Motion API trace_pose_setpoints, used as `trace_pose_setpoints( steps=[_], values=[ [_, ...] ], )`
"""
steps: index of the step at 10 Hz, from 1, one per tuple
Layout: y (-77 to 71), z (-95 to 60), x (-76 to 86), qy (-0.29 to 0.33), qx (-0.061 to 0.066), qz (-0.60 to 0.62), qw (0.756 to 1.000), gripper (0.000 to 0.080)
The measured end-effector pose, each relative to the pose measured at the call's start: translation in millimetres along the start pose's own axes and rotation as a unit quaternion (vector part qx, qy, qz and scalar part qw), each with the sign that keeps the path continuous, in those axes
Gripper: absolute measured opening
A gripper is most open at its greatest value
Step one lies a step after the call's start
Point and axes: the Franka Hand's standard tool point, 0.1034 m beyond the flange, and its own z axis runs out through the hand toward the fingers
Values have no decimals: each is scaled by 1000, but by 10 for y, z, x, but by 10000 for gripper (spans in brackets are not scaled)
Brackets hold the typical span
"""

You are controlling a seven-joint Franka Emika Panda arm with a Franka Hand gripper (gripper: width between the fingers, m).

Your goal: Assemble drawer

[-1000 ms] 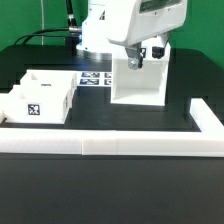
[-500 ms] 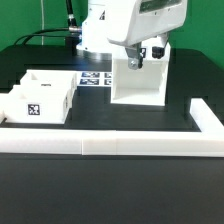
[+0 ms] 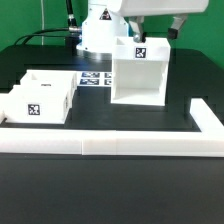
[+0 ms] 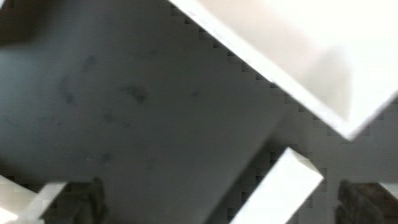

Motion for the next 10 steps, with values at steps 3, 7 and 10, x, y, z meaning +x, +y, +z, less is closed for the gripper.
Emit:
trace_pose_setpoints(
  steps=[3, 7, 10],
  values=[
    [13, 22, -6, -1, 1, -11, 1000, 650],
    [-316, -11, -284, -4, -4, 127, 992, 650],
    [-591, 148, -418, 0, 24, 223, 974, 650]
  ],
)
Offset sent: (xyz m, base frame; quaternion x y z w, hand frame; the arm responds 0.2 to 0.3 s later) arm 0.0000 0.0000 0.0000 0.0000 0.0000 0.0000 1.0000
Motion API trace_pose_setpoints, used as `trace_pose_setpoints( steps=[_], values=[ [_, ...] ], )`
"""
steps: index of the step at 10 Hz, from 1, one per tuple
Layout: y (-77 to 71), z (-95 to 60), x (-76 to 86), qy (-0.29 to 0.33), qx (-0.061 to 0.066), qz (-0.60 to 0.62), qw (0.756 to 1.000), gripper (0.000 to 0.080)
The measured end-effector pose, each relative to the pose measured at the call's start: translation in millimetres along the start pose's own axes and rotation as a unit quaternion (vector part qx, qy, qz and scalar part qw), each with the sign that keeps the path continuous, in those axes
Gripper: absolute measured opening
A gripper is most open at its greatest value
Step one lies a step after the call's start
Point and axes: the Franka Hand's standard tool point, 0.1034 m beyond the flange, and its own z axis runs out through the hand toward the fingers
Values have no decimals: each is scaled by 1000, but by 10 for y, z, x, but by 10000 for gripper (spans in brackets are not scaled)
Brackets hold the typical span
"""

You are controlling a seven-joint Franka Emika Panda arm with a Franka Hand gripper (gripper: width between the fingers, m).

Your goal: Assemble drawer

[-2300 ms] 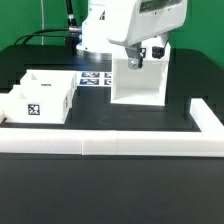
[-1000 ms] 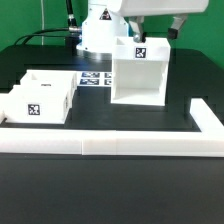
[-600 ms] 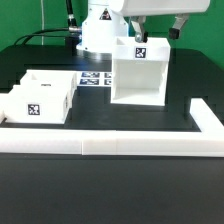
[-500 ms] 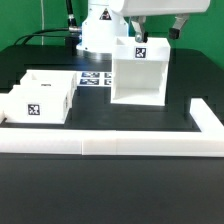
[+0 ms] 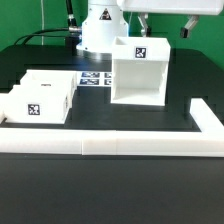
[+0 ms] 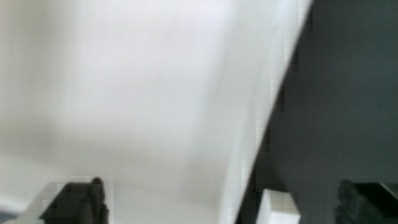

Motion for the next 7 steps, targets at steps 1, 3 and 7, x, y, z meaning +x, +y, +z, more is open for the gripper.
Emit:
trace_pose_setpoints(
  steps=[1, 3, 7],
  values=[
    [11, -2, 2, -1, 0, 1, 1000, 650],
    [15, 2, 0, -1, 1, 3, 1000, 650],
    [-94, 160, -298, -11, 13, 92, 996, 650]
  ],
)
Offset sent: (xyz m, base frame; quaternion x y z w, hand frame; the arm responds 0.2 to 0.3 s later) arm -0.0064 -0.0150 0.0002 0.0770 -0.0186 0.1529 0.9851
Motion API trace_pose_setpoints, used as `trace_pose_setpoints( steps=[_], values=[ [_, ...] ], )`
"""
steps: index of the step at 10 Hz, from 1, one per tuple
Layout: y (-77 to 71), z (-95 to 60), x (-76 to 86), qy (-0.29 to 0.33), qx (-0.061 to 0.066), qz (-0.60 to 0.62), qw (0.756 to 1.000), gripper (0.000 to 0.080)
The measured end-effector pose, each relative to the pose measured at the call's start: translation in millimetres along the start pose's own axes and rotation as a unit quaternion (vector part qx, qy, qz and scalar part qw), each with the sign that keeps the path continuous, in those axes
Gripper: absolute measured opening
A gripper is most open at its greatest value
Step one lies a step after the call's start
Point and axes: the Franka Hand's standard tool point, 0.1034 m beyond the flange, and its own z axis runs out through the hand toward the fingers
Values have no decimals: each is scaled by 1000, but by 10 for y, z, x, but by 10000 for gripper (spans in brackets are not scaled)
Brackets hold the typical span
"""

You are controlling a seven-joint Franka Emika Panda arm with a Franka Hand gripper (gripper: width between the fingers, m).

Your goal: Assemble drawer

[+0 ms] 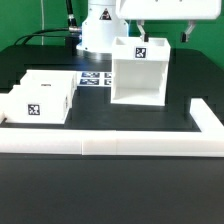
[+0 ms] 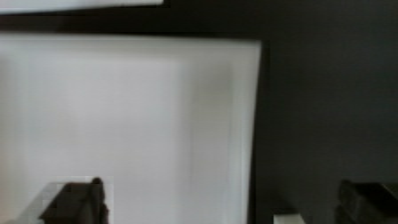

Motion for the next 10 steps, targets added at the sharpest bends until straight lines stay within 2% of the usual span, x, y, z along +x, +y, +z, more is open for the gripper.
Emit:
trace_pose_setpoints(
  steps=[2, 3, 4, 5, 6, 7, 8, 9, 10],
  values=[
    [-38, 69, -109, -9, -4, 4, 1000, 650],
    [-55, 93, -111, -7, -3, 0, 1000, 650],
    [-57, 112, -101, -6, -2, -1, 1000, 561],
    [-57, 128, -65, 2, 1, -7, 1000, 425],
    [-58, 142, -50, 5, 2, -12, 1000, 425],
    [-53, 146, -36, 6, 3, -19, 1000, 244],
    [-49, 143, -17, 9, 4, -23, 1000, 108],
    [-51, 144, -17, 10, 4, -23, 1000, 108],
    [-52, 144, -17, 10, 4, -23, 1000, 37]
  ],
)
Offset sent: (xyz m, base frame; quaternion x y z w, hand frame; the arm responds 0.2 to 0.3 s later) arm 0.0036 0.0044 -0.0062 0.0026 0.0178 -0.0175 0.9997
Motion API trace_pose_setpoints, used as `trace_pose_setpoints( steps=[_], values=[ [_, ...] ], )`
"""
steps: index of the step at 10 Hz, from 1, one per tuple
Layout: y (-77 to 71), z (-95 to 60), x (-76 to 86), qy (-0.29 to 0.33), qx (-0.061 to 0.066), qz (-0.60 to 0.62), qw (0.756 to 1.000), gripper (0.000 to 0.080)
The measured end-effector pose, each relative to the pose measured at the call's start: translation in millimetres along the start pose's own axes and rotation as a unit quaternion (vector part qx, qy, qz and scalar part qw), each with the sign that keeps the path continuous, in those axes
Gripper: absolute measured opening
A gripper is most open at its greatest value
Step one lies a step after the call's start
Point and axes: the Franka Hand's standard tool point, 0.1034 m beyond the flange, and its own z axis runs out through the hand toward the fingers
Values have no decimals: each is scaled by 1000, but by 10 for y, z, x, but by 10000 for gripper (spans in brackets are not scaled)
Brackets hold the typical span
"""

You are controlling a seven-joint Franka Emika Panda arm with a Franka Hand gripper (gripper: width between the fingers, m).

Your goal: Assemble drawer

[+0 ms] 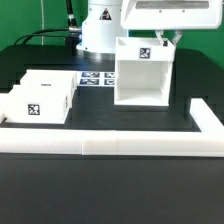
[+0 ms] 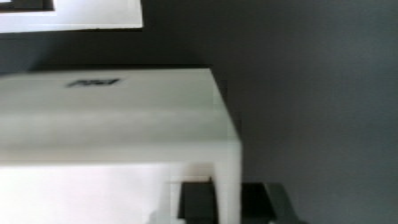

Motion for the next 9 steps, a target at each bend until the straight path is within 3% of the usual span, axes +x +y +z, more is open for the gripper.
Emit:
trace_pose_setpoints(
  steps=[6, 9],
  values=[
    [14, 1, 39, 1, 1, -10, 1000, 37],
    [129, -36, 582, 21, 9, -30, 999, 38]
  ],
)
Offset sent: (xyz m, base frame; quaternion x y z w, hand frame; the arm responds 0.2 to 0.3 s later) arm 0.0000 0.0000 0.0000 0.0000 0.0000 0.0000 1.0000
